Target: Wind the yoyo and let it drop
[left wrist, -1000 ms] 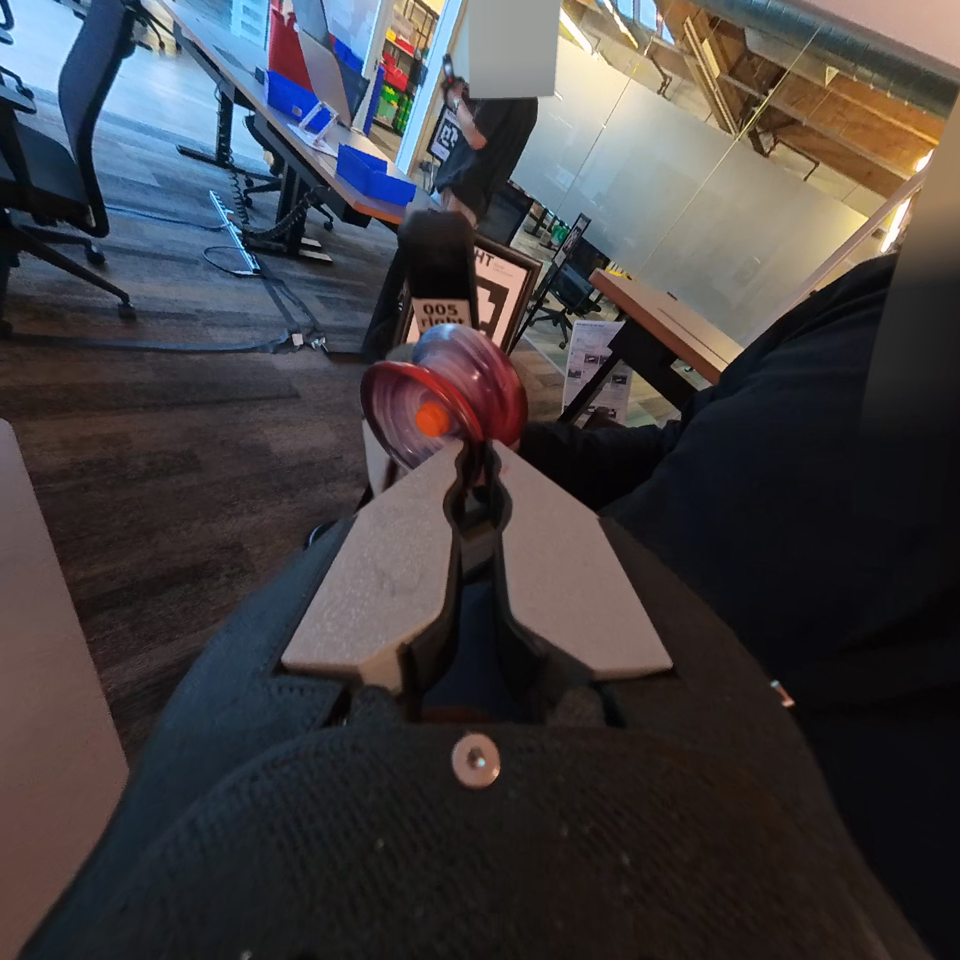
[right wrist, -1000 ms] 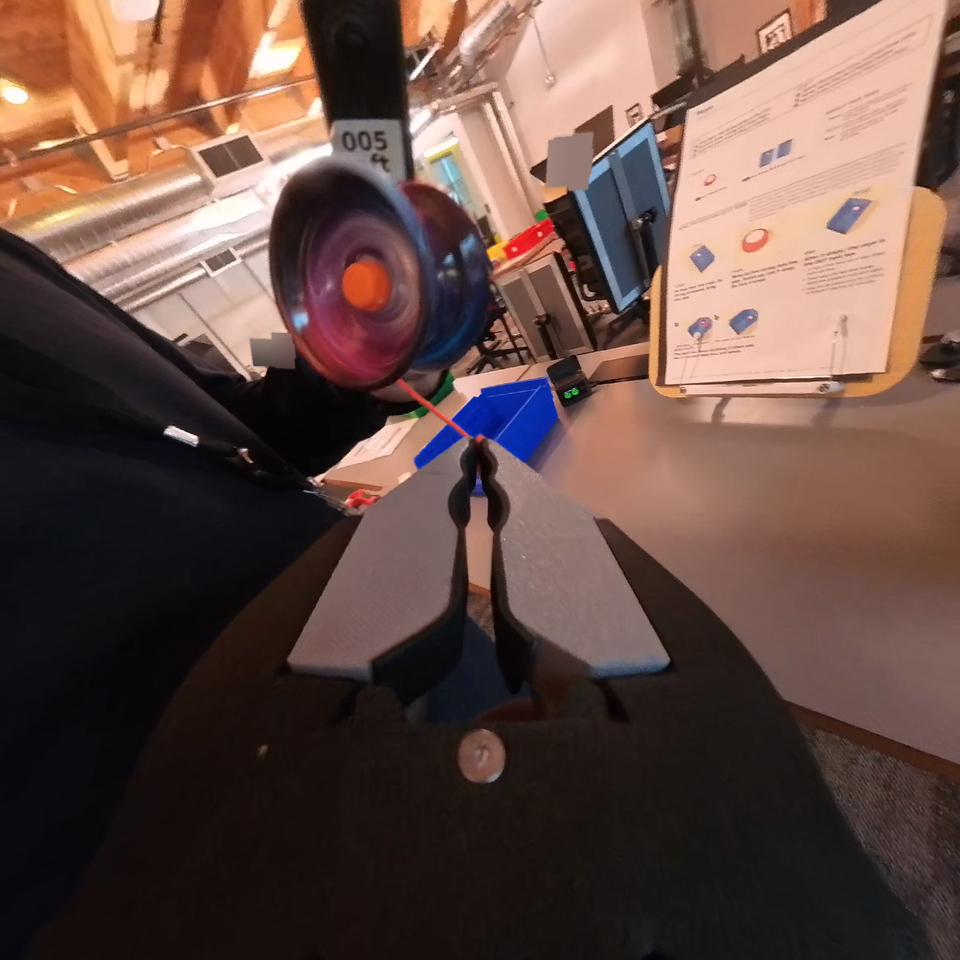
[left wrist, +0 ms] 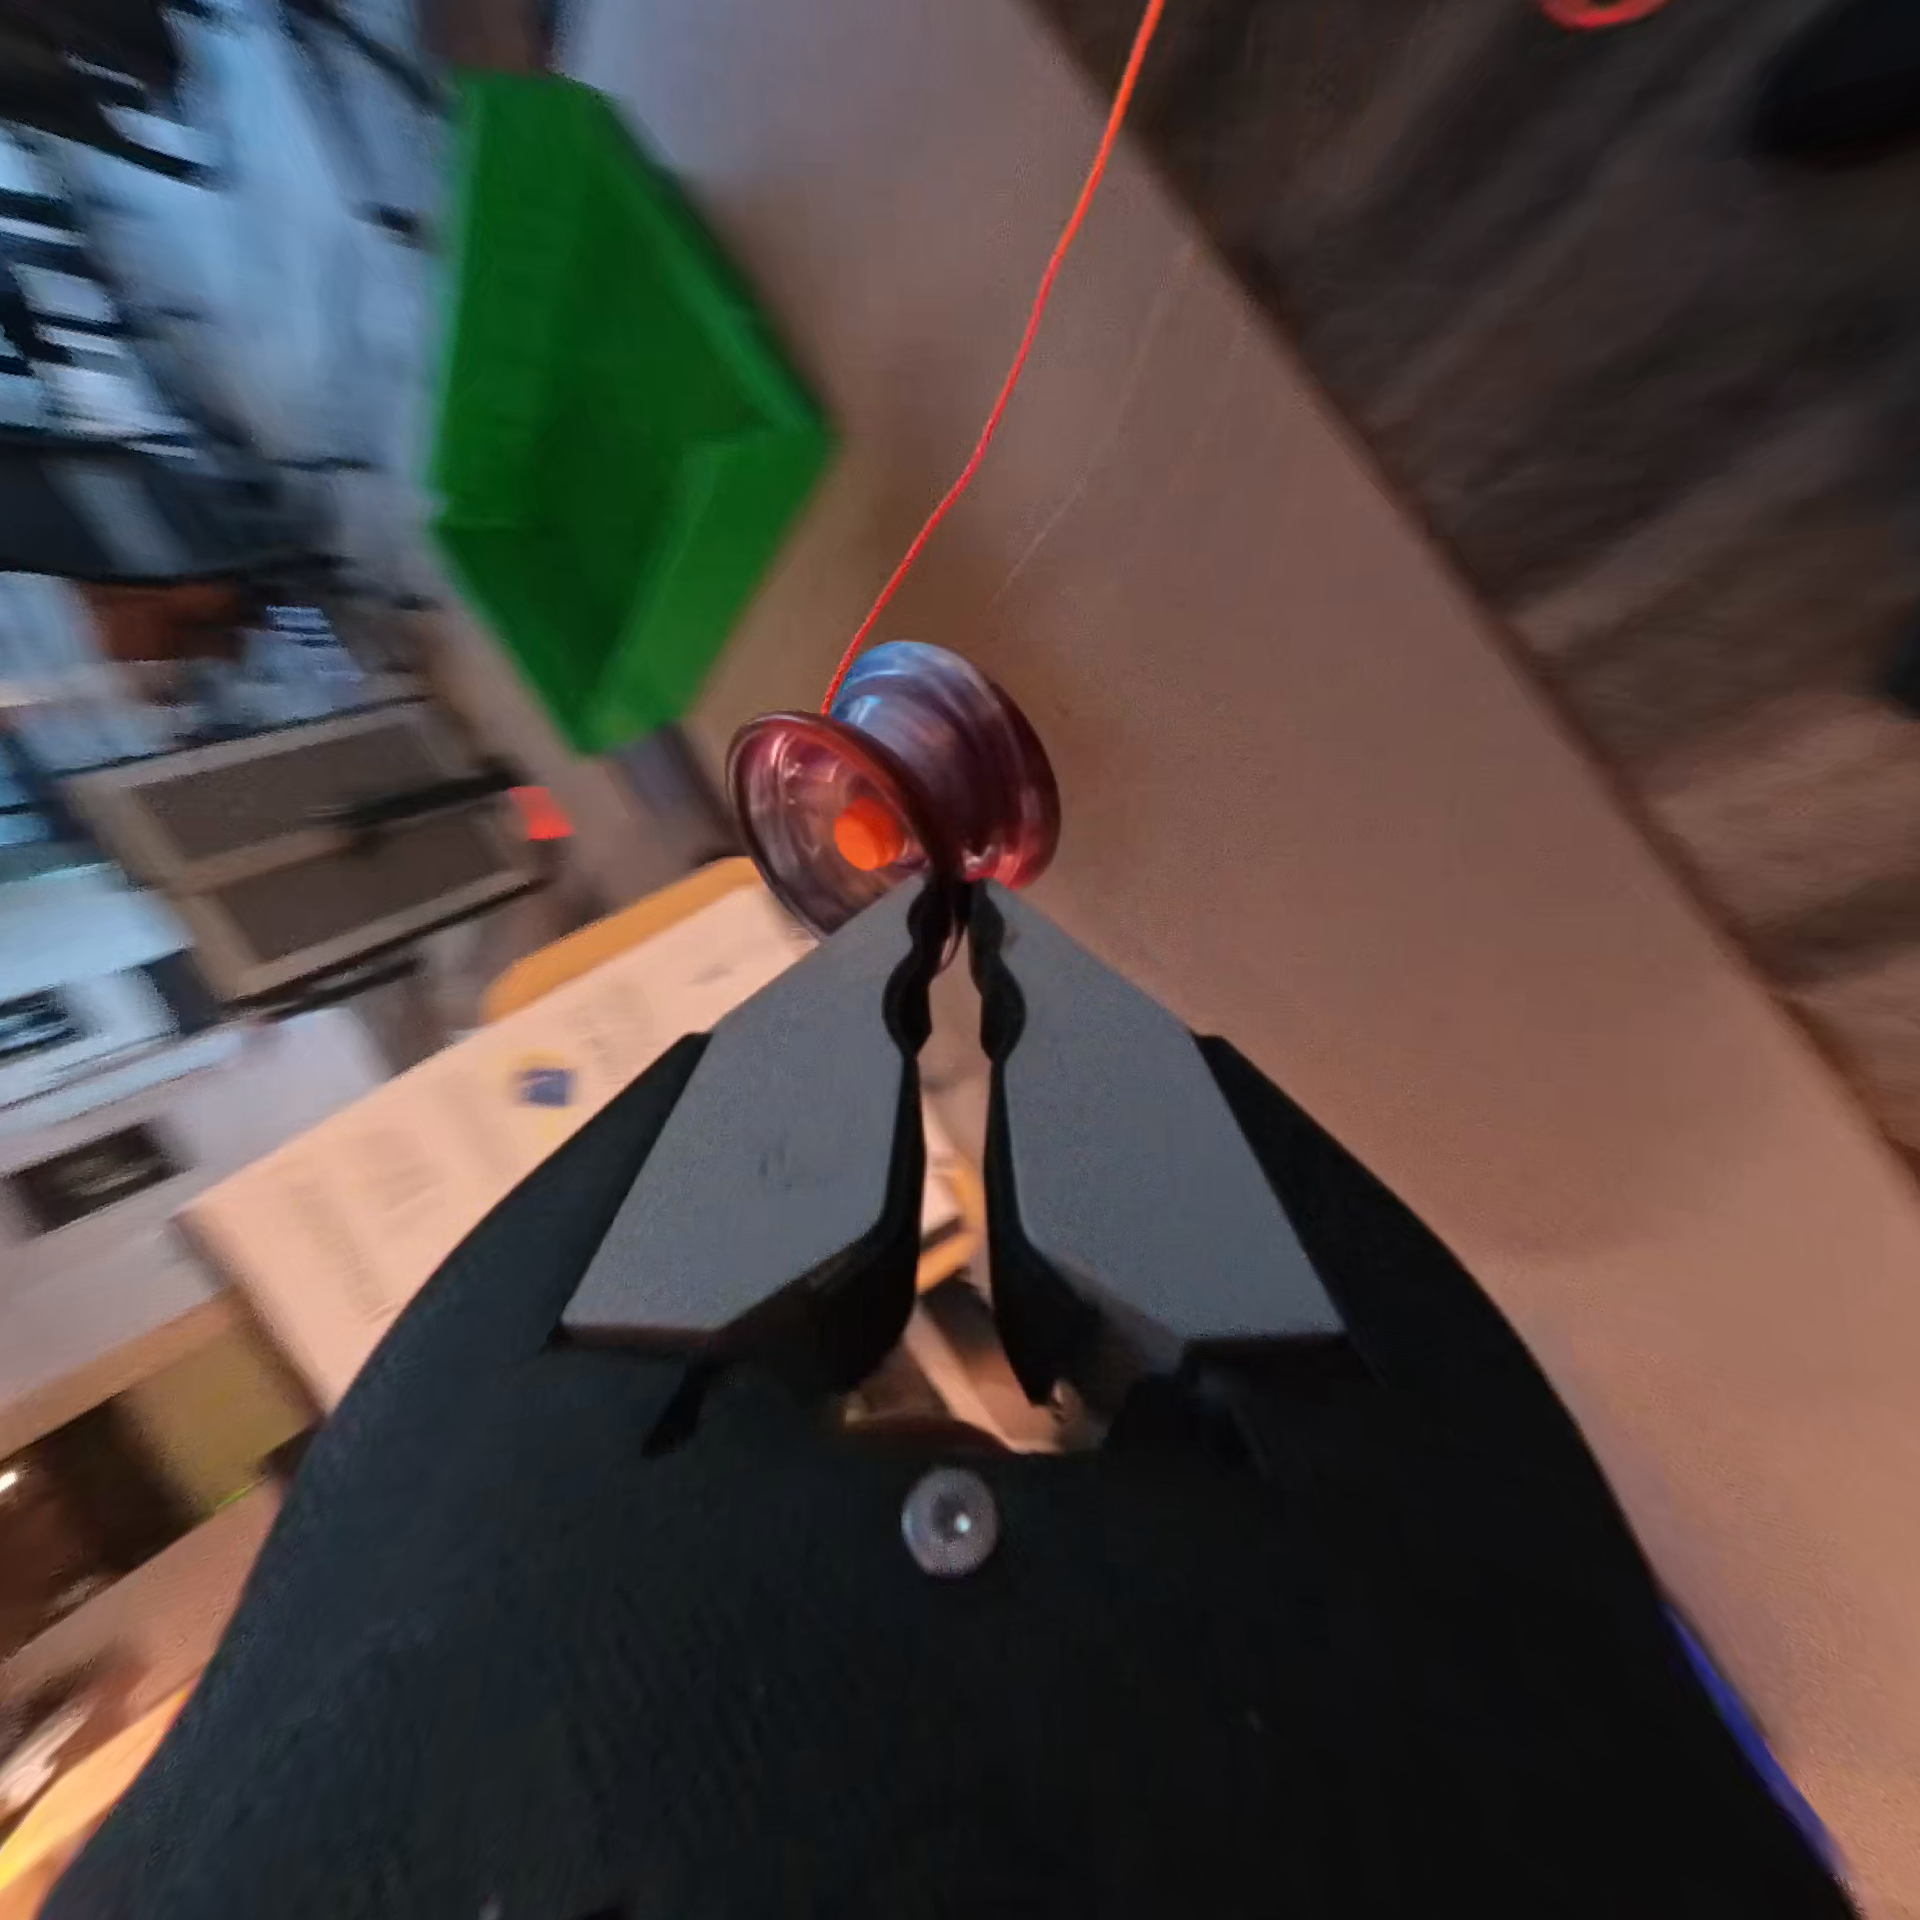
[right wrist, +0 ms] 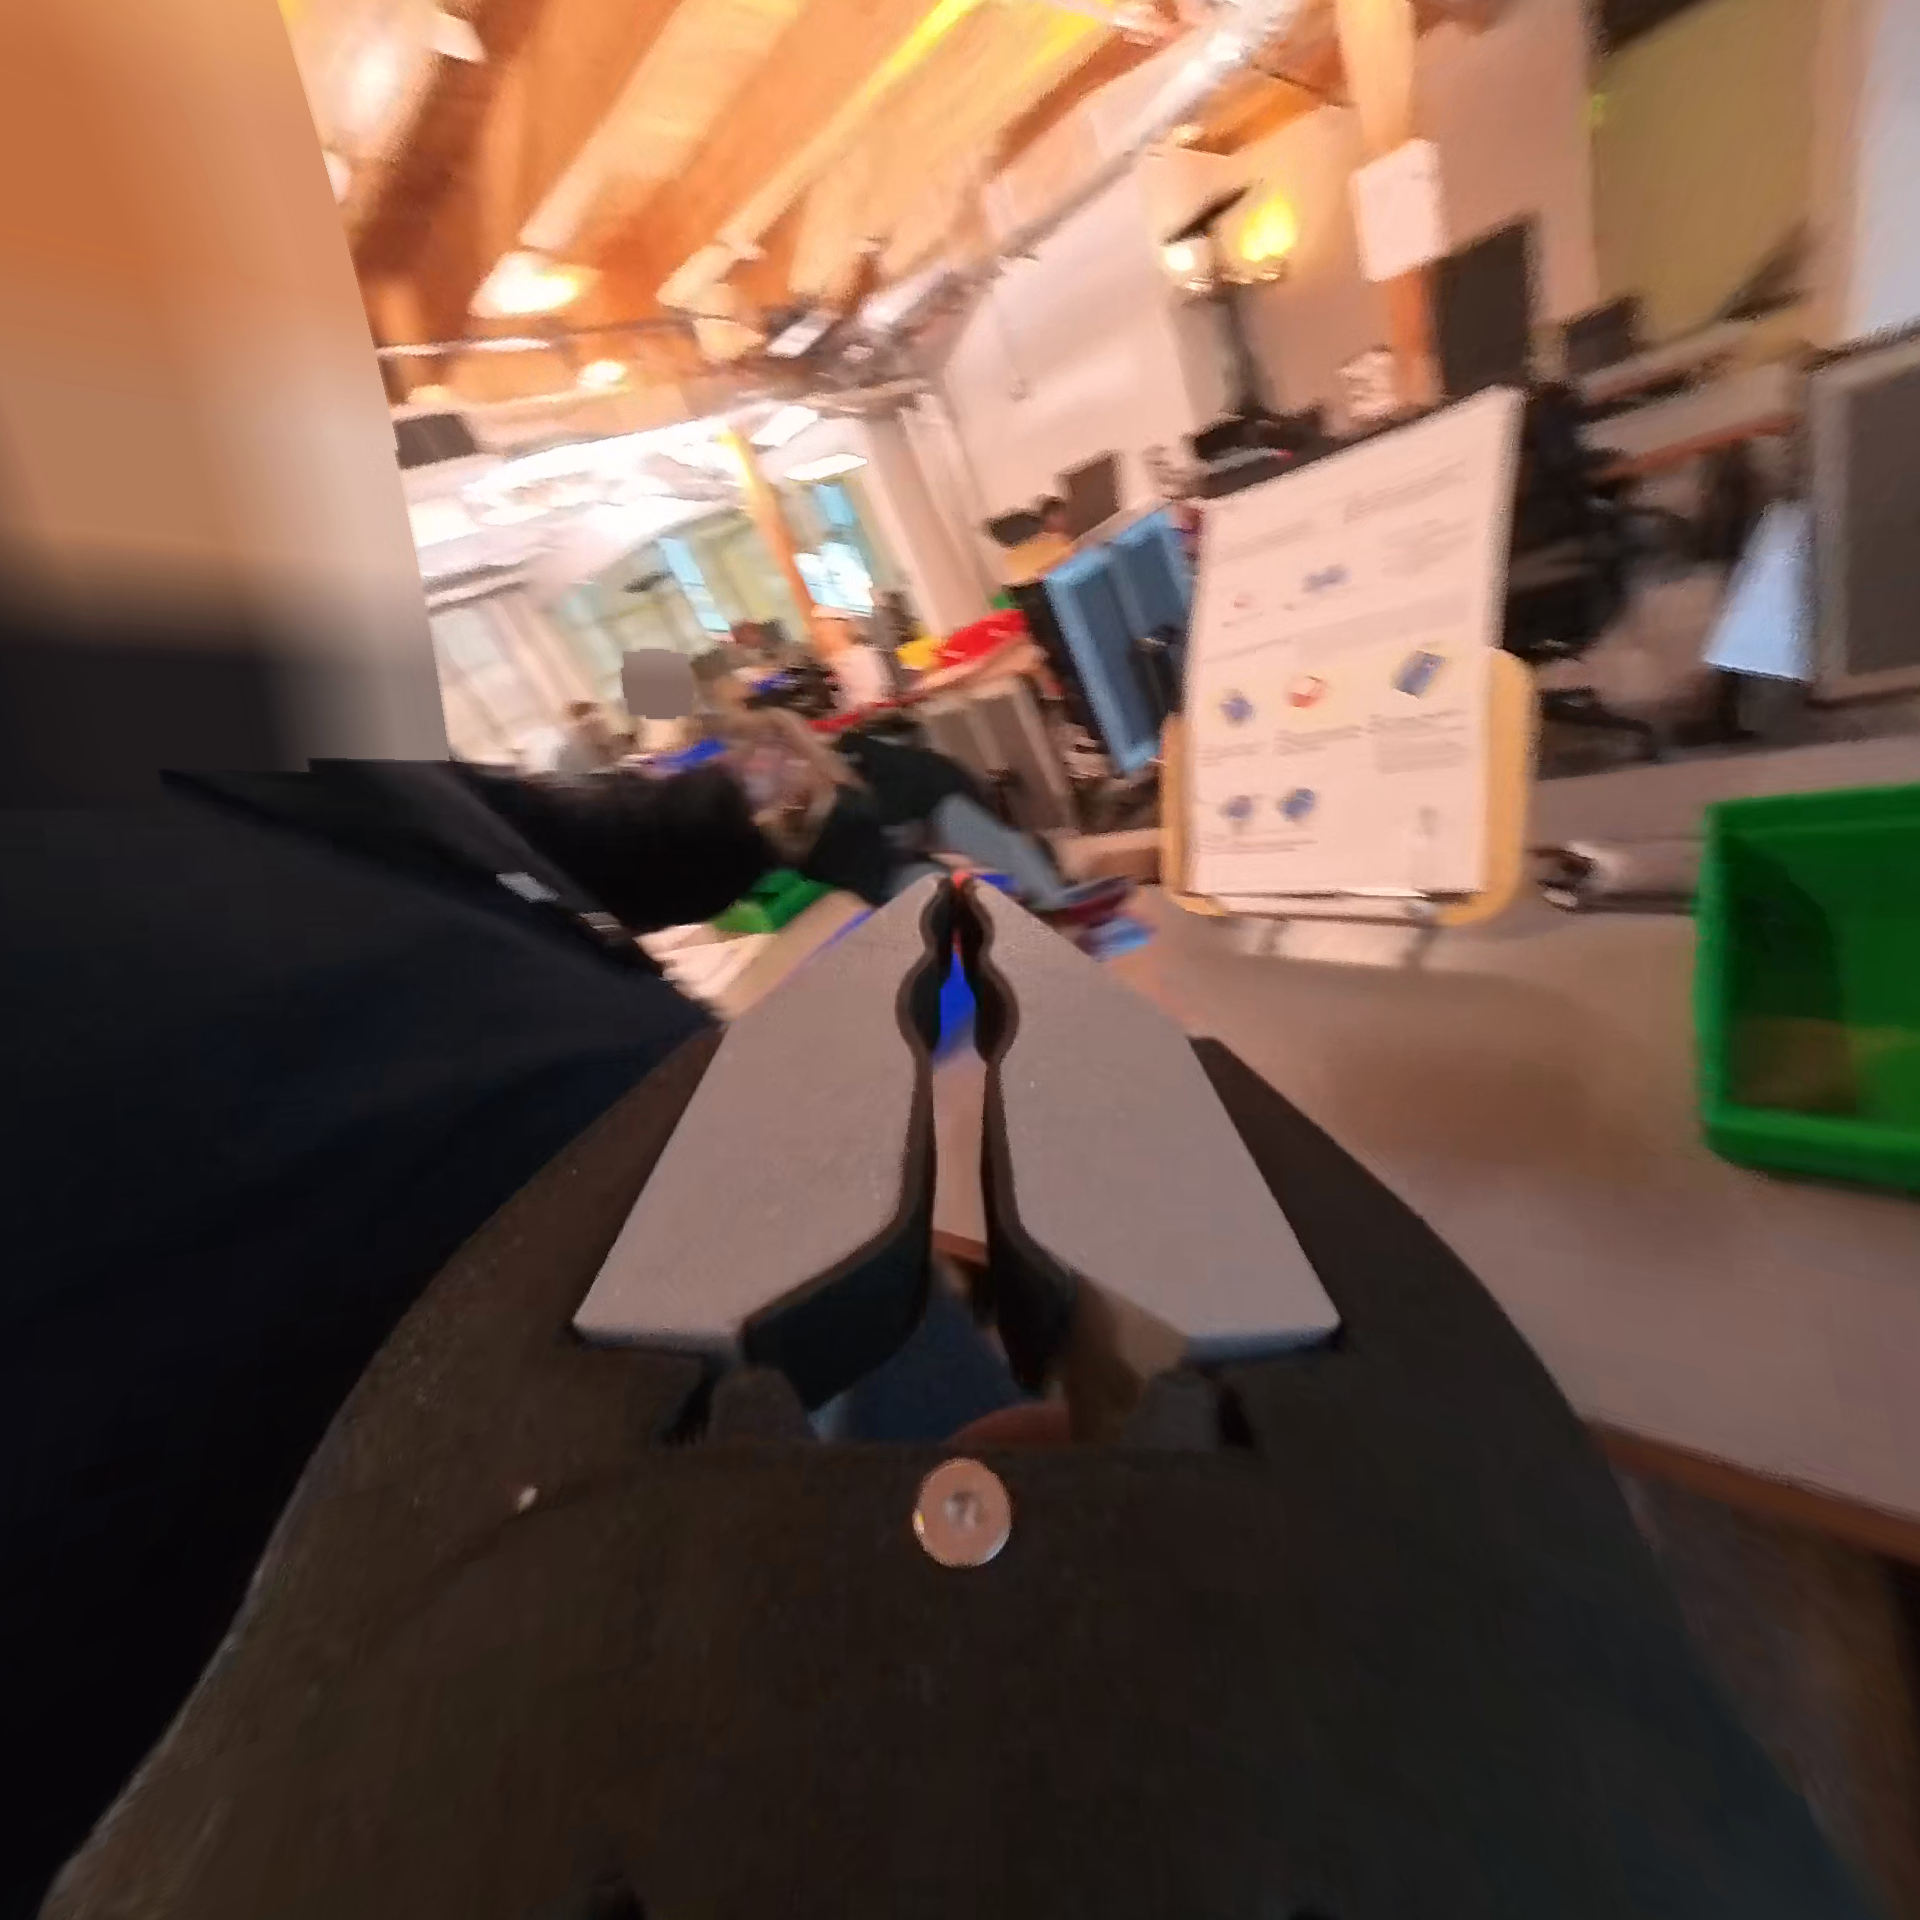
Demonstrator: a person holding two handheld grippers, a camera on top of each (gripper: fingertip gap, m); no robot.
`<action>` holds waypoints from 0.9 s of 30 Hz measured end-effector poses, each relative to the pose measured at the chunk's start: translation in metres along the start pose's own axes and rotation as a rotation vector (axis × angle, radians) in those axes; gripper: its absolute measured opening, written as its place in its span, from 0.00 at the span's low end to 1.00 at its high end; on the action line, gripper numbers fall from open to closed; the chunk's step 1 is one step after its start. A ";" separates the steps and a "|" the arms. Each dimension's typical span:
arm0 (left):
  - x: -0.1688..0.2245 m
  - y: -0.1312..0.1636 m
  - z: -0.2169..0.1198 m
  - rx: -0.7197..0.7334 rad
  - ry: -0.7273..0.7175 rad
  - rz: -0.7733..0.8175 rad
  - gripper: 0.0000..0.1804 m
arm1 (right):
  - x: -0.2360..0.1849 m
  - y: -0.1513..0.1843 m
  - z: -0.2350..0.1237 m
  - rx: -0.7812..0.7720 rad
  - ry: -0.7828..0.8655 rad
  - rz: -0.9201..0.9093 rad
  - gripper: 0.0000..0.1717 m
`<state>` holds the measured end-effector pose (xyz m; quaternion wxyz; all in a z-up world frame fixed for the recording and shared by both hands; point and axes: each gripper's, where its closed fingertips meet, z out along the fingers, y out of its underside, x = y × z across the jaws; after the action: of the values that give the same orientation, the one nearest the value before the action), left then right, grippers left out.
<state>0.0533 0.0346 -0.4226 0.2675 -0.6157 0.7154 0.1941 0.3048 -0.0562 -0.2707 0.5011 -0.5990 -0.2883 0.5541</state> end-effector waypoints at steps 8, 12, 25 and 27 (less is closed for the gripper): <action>-0.113 0.064 -0.055 0.122 -0.703 -0.093 0.01 | -0.079 0.002 -0.062 -0.047 -0.354 0.022 0.00; -0.147 0.063 -0.106 0.404 -0.790 -0.455 0.00 | -0.034 0.052 -0.063 -0.239 -0.117 0.170 0.07; -0.123 -0.100 -0.185 1.213 -0.114 -0.776 0.01 | -0.003 -0.010 0.115 -0.128 -0.061 0.008 0.11; -0.113 -0.113 -0.188 1.247 0.003 -0.792 0.01 | -0.009 -0.008 0.135 -0.150 -0.102 0.005 0.11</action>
<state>0.1483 -0.0105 -0.1996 0.6170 -0.5616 0.4171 -0.3604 0.1761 -0.0239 -0.2446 0.4379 -0.6065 -0.3527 0.5621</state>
